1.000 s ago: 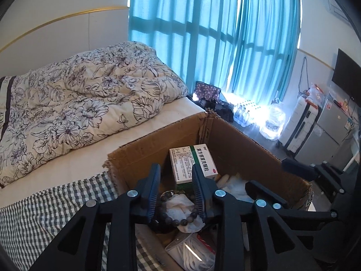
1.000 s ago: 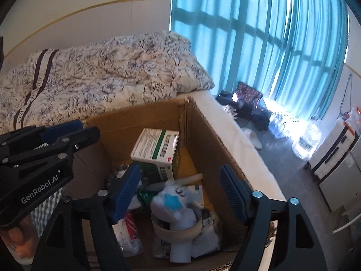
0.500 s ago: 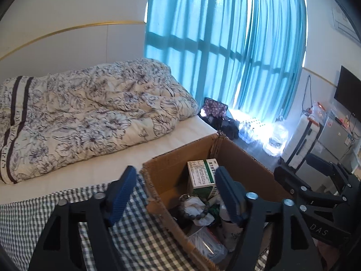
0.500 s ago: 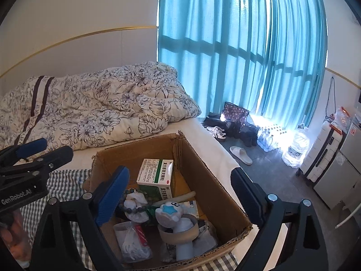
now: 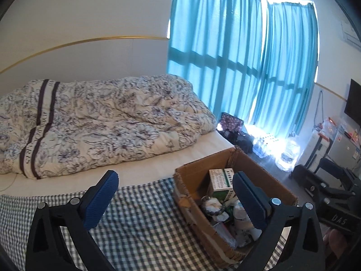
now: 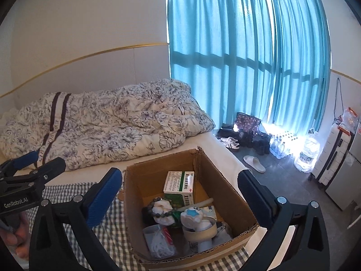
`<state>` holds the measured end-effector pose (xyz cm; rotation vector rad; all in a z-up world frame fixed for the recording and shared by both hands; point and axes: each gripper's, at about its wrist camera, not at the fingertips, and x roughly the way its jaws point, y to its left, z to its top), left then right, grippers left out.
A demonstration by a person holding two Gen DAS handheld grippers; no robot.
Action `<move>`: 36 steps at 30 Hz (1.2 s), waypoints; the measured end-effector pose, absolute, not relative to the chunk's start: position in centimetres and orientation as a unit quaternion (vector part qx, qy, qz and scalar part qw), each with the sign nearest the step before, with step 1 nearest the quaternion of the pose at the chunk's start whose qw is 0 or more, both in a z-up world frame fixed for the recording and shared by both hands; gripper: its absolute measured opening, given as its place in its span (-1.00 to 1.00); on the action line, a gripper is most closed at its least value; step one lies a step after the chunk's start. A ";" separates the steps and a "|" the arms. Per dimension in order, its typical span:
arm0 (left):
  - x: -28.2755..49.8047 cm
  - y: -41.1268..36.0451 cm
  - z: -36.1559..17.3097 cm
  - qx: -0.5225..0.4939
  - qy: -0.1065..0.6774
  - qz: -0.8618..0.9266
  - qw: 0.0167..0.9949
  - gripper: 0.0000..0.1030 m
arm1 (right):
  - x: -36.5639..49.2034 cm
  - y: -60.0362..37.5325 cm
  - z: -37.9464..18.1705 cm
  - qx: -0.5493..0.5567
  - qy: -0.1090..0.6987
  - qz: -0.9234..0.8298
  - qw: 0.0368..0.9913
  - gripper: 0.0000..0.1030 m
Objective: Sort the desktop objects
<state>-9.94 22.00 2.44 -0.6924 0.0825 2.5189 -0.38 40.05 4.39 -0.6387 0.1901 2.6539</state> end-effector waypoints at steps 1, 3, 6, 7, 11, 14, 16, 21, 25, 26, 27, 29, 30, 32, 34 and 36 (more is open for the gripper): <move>-9.7 21.6 2.6 -0.254 0.031 0.932 0.258 1.00 | -0.3 39.8 4.6 -0.231 0.068 0.950 0.197 0.99; -9.2 20.7 3.0 -0.251 0.031 0.934 0.252 1.00 | 0.1 39.1 4.9 -0.234 0.057 0.952 0.187 0.99; -8.4 19.6 3.5 -0.250 0.029 0.936 0.245 1.00 | 0.6 38.1 5.2 -0.238 0.043 0.954 0.175 1.00; -7.9 19.3 3.6 -0.249 0.032 0.937 0.243 1.00 | 0.8 37.9 5.3 -0.238 0.044 0.955 0.170 0.99; -6.4 17.8 4.4 -0.239 0.033 0.942 0.232 1.00 | 1.5 36.8 5.8 -0.239 0.052 0.959 0.142 1.00; -5.4 16.5 5.1 -0.235 0.027 0.946 0.221 1.00 | 2.2 35.8 6.2 -0.231 0.044 0.963 0.128 0.99; -4.9 15.7 5.4 -0.233 0.025 0.949 0.211 1.00 | 2.5 35.2 6.1 -0.228 0.040 0.966 0.117 0.99; -3.6 13.7 5.7 -0.233 0.025 0.955 0.181 1.00 | 2.7 34.0 5.7 -0.226 0.033 0.970 0.090 1.00; -2.7 12.1 5.8 -0.229 0.032 0.960 0.156 1.00 | 2.5 33.3 5.9 -0.212 0.051 0.974 0.062 1.00; -2.5 11.8 5.7 -0.228 0.034 0.962 0.148 1.00 | 2.3 33.1 5.9 -0.210 0.052 0.975 0.058 1.00; -2.3 11.5 5.7 -0.229 0.036 0.963 0.141 1.00 | 2.1 32.6 5.9 -0.209 0.050 0.975 0.053 1.00; -2.0 10.8 5.5 -0.228 0.036 0.964 0.131 1.00 | 1.7 31.9 5.9 -0.208 0.045 0.976 0.043 1.00; -1.9 10.5 5.5 -0.228 0.035 0.965 0.127 1.00 | 1.5 31.4 5.9 -0.206 0.042 0.977 0.037 0.99; -1.8 10.0 5.3 -0.228 0.034 0.966 0.115 1.00 | 1.1 30.3 5.9 -0.204 0.035 0.978 0.023 1.00; -1.9 9.4 5.2 -0.229 0.032 0.967 0.105 1.00 | 1.0 29.3 5.8 -0.198 0.026 0.980 0.009 1.00; -1.9 8.5 5.0 -0.229 0.028 0.969 0.092 1.00 | 0.8 28.3 5.5 -0.198 0.013 0.980 -0.003 1.00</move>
